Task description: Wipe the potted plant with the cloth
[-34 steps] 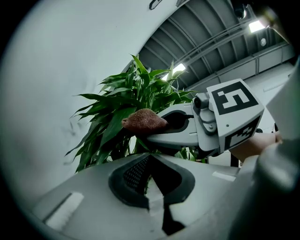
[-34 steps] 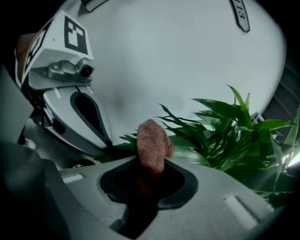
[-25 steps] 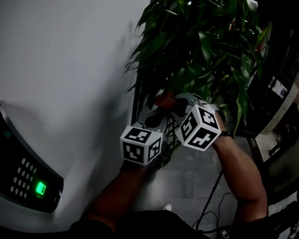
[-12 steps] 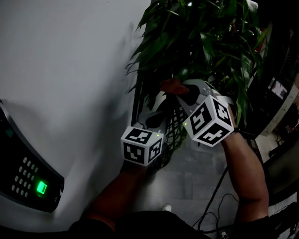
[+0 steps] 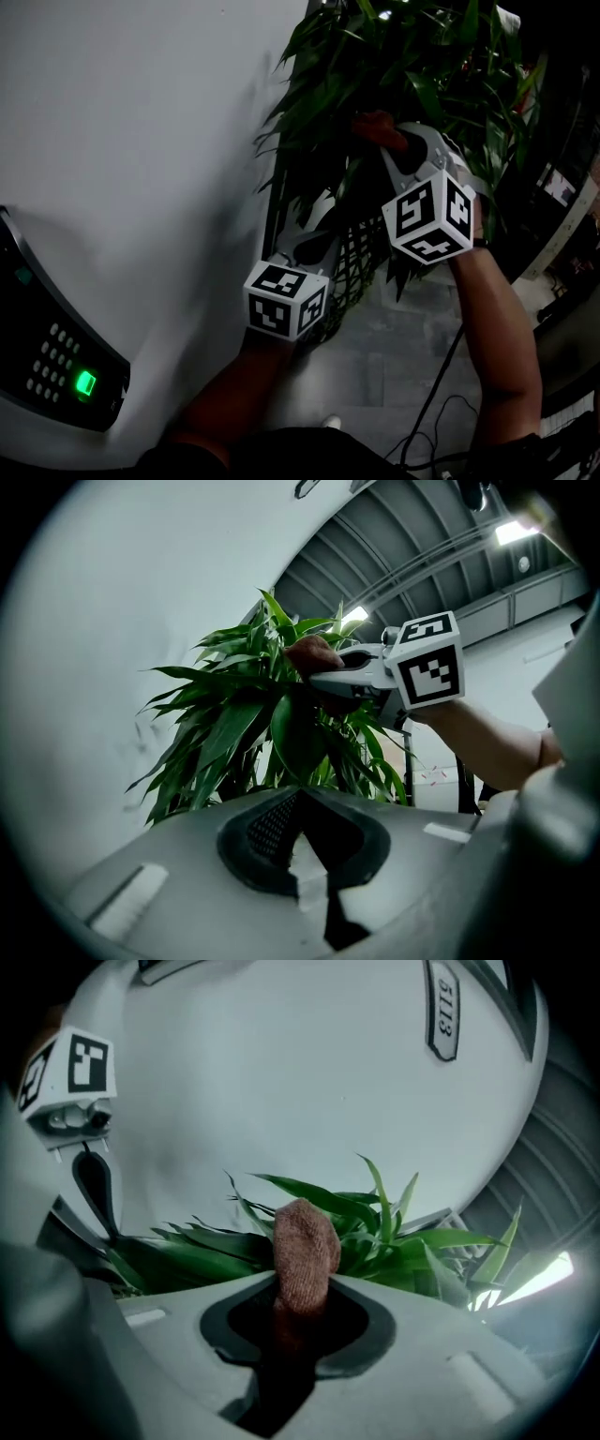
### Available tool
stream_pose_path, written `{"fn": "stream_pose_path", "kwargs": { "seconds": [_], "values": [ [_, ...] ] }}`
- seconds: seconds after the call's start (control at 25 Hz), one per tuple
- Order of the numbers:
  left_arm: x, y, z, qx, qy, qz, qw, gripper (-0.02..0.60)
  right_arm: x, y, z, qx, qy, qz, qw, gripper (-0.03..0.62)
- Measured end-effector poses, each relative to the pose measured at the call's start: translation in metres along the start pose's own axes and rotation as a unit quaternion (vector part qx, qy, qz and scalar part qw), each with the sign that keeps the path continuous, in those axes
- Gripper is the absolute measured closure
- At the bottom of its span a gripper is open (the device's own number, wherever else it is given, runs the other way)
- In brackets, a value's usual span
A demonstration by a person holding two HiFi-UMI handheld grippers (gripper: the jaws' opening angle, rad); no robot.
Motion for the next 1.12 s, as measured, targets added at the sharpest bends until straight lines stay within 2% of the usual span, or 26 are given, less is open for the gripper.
{"fn": "stream_pose_path", "kwargs": {
  "seconds": [0.08, 0.16, 0.68, 1.12],
  "values": [
    [0.002, -0.001, -0.001, 0.002, 0.003, 0.001, 1.0, 0.565, 0.003, 0.004, 0.006, -0.009, 0.018, -0.013, 1.0, 0.522],
    [0.004, -0.002, -0.002, 0.003, 0.005, 0.0, 1.0, 0.565, 0.001, 0.007, 0.013, -0.02, 0.018, -0.022, 0.999, 0.522],
    [0.003, 0.002, -0.001, 0.0, 0.001, -0.004, 1.0, 0.565, -0.031, 0.012, 0.025, -0.032, -0.021, -0.03, 0.999, 0.522],
    [0.006, 0.004, -0.001, -0.001, 0.002, -0.005, 1.0, 0.565, -0.066, 0.014, 0.025, -0.032, -0.073, -0.032, 0.996, 0.522]
  ]
}}
Point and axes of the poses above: the fingertips, and each gripper's own axes: z forward along the fingers, x to its right, y out of its underside, the point moved 2 cm from there along -z, backward along the fingers, and after that the axes turned 14 degrees about -y, right-handed, at the moved point
